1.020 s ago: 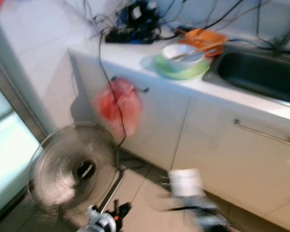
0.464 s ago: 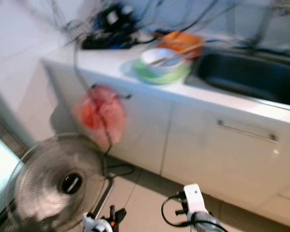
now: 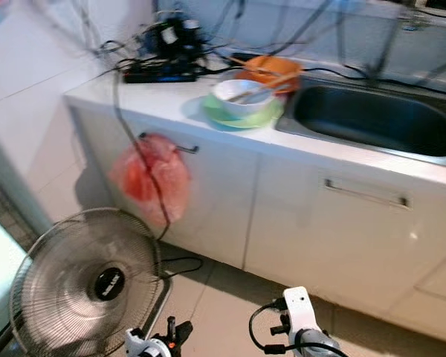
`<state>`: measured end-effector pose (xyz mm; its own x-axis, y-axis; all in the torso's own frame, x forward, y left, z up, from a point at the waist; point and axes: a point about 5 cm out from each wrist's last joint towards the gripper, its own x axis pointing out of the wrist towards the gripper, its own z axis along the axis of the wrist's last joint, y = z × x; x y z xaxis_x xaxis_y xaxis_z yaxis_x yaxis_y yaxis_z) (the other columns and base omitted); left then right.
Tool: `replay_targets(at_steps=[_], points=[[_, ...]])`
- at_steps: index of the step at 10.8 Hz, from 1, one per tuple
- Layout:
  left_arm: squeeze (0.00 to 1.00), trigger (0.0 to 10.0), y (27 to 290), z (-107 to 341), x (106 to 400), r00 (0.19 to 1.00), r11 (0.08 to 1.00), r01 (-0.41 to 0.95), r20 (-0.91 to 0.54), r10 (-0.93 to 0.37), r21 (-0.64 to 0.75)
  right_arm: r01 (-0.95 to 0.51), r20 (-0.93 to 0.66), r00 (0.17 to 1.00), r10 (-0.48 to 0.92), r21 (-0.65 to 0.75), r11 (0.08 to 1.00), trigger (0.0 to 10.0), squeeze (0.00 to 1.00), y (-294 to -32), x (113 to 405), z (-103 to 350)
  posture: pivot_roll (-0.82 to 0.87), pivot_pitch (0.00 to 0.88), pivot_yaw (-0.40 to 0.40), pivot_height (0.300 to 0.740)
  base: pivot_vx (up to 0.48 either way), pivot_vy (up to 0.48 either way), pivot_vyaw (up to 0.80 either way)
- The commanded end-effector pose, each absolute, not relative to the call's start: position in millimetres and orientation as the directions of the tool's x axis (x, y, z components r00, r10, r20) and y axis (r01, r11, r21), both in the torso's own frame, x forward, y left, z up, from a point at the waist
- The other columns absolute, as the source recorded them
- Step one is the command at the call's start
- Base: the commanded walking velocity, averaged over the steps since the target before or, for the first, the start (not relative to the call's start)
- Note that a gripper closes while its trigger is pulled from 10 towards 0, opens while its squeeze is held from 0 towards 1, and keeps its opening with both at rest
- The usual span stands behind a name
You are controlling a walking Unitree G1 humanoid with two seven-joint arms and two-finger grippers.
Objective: Kitchen organization
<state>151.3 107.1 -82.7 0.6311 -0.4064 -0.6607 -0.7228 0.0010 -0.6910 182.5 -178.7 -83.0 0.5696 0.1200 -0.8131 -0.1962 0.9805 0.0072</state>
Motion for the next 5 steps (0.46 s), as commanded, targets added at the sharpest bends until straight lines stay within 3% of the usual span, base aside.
replay_targets(at_steps=[1, 5], points=[[0.0, 10.0, 193.7, -92.4, 155.8, 0.555, 0.986, -0.16, -0.83, 0.042, -0.057, -0.194, -0.805, 0.582, 0.119, 0.004, 0.981, 10.0, 0.0, -179.8, 186.3, -80.9, 0.18, 0.169, -0.079, 0.74, 0.0, 0.0, 0.0], [0.0, 10.0, 193.7, -92.4, 155.8, 0.555, 0.986, -0.16, -0.83, 0.042, -0.057, -0.194, -0.805, 0.582, 0.119, 0.004, 0.981, 10.0, 0.0, -179.8, 186.3, -80.9, 0.18, 0.169, -0.079, 0.74, 0.0, 0.0, 0.0]])
